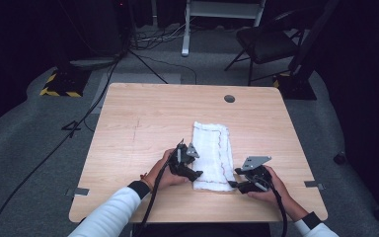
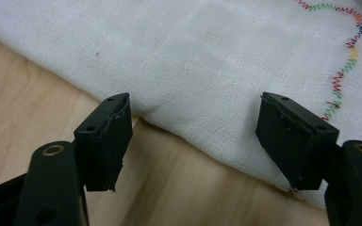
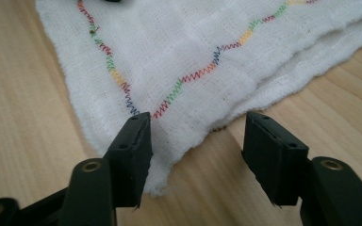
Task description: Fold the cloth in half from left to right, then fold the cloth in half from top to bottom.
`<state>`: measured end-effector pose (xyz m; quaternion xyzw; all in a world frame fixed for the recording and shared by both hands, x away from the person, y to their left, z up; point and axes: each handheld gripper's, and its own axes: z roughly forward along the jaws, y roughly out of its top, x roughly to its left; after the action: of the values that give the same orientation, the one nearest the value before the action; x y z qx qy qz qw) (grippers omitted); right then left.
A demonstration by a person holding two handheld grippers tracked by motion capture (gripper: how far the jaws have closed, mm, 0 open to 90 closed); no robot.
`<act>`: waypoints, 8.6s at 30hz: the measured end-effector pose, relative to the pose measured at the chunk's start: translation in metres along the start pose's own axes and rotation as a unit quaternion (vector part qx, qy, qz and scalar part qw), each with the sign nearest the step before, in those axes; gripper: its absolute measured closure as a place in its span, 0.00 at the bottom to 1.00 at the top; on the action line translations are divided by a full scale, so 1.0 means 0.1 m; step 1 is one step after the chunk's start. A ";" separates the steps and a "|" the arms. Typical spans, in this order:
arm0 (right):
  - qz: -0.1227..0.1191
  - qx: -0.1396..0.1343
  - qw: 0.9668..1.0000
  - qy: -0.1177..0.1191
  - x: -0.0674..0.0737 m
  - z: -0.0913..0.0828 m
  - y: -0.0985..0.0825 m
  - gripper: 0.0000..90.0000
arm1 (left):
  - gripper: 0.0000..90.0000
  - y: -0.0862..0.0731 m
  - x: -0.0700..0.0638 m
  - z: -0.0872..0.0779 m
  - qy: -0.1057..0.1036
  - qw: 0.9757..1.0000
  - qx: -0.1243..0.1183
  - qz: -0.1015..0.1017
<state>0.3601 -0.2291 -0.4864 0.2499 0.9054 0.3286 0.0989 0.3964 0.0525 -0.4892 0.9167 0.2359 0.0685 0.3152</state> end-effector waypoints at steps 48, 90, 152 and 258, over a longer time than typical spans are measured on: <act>0.051 -0.022 0.992 -0.116 -1.13 0.61 0.93 0.55 | 0.27 0.46 1.05 0.25 0.101 0.991 -0.047 -0.071; 0.067 -0.084 0.984 -0.146 -1.20 0.53 1.04 0.95 | 0.91 0.84 1.13 0.27 0.110 0.991 -0.064 -0.045; -0.064 -0.076 0.995 0.021 0.05 -0.22 0.12 0.73 | 0.65 -0.27 0.01 -0.47 -0.008 0.994 -0.062 0.092; -0.028 -0.049 0.997 -0.049 -0.36 0.33 0.75 0.41 | 0.21 -0.11 0.41 -0.22 0.075 0.996 -0.034 0.016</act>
<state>0.4310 -0.1803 -0.4630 0.2351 0.8889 0.3573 0.1643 0.4218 0.0913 -0.4791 0.9013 0.2422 0.1503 0.3261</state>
